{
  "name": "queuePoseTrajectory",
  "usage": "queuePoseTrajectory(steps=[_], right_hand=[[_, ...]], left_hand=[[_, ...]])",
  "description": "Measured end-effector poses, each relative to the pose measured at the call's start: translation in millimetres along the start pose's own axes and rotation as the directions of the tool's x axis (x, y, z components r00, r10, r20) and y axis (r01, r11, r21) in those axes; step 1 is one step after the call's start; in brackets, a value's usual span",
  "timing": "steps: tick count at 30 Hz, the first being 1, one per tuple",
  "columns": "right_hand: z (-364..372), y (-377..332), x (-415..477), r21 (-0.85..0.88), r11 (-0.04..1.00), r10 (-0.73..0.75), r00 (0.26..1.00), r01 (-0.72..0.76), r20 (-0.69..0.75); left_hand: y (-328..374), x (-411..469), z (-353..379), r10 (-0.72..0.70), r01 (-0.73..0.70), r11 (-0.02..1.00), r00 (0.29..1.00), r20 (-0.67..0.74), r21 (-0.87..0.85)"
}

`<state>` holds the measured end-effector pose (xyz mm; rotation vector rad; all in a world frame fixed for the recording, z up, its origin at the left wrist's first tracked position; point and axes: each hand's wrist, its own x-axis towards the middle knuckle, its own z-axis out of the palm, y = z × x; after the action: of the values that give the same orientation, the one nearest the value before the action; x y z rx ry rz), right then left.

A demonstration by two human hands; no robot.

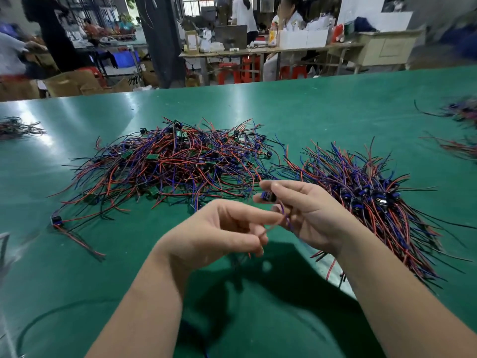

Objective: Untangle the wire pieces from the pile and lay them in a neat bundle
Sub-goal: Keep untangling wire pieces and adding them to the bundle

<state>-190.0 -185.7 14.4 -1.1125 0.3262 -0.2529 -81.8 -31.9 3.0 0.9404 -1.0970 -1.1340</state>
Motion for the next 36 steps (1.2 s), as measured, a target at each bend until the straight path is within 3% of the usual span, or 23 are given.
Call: queuePoseTrajectory(steps=[2,5,7,9,14,19,24,29,33,36], right_hand=[[-1.6,-1.2,-0.7,0.034,0.998,-0.05,0.998,0.051,-0.037],[-3.7,-3.6,0.3,0.13,0.983,-0.122,0.991,0.127,-0.046],[-3.8,-4.2,0.1,0.15,0.977,-0.153,0.988,0.154,-0.024],[-3.4,-2.7,-0.5,0.141,0.976,-0.172,0.985,0.168,0.016],[-1.4,2.6,-0.2,0.087,0.98,-0.189,0.979,0.181,0.082],[-4.5,4.2,0.7,-0.182,0.958,-0.227,0.974,0.222,-0.009],[-3.4,4.1,2.5,-0.321,0.923,-0.264,0.956,0.211,-0.131],[-14.3,-7.9,7.1,0.0,0.98,-0.185,0.919,0.198,-0.347],[-35.2,-21.1,6.3,0.106,0.97,-0.132,0.837,0.22,-0.531],[-45.3,-22.0,7.2,0.213,0.942,-0.097,0.818,0.26,-0.567]], left_hand=[[-0.4,3.4,5.4,-0.097,0.098,0.995,0.995,-0.027,0.034],[-2.9,14.4,13.7,-0.201,0.209,0.978,0.923,-0.329,-0.011],[-5.0,21.5,16.0,-0.209,0.206,0.976,0.825,-0.526,-0.066],[-5.8,24.7,17.7,-0.184,0.164,0.983,0.794,-0.579,-0.087],[-4.8,25.9,24.1,-0.14,0.102,0.99,0.788,-0.599,-0.097],[-5.0,26.6,26.9,-0.135,0.09,0.991,0.774,-0.618,-0.103],[-9.2,28.1,28.9,-0.144,0.107,0.99,0.769,-0.623,-0.097],[-8.1,24.0,29.4,-0.238,0.276,0.961,0.826,-0.512,-0.002],[-9.3,22.9,37.1,-0.332,0.384,0.921,0.863,-0.38,0.069],[-10.1,24.3,41.6,-0.344,0.401,0.911,0.864,-0.367,0.091]])
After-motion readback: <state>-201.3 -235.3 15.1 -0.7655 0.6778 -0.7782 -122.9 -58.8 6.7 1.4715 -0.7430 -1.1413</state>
